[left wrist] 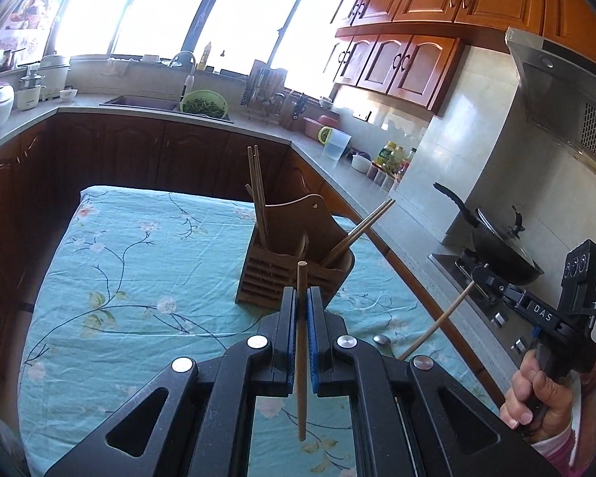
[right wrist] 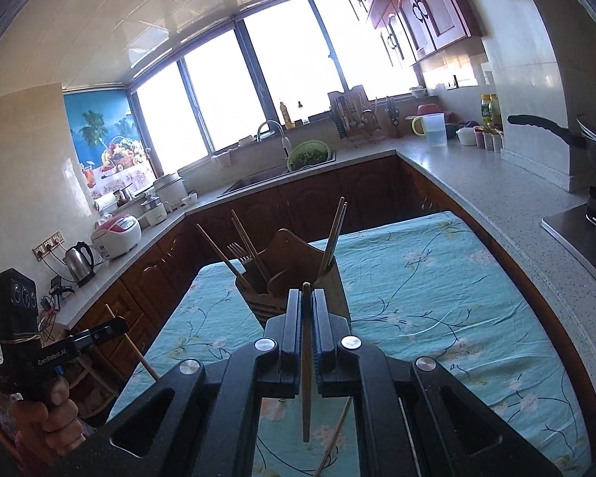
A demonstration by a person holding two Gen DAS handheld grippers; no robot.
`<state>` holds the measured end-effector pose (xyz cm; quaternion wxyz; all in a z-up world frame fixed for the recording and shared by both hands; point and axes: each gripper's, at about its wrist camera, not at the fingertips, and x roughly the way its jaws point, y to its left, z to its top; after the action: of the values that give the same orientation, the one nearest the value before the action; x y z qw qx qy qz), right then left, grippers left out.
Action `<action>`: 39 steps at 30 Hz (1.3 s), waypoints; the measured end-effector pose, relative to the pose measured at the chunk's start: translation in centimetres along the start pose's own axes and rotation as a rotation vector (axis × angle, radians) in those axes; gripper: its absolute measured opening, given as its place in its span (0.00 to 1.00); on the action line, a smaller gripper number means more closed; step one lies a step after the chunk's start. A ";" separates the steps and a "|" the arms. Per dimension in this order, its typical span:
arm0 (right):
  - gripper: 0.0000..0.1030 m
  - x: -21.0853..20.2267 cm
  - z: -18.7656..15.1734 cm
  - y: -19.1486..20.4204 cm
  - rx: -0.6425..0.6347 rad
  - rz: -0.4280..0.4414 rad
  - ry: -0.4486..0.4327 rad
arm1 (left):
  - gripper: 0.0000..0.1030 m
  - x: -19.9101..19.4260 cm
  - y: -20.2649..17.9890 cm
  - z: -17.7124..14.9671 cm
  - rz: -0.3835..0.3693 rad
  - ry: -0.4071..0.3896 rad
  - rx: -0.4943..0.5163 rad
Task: Organize utensils
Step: 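Insert both held chopsticks into the wooden holder and open both tools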
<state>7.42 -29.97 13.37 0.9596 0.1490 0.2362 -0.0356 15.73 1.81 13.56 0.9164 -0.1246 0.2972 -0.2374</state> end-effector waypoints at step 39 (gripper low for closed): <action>0.05 4.4 11.3 1.8 -0.033 0.019 -0.236 | 0.03 4.7 -0.6 8.6 0.061 -0.357 0.058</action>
<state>16.59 -31.64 21.37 0.9833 0.1303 0.1206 -0.0401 24.03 -0.35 18.35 0.9646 -0.1291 0.1266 -0.1922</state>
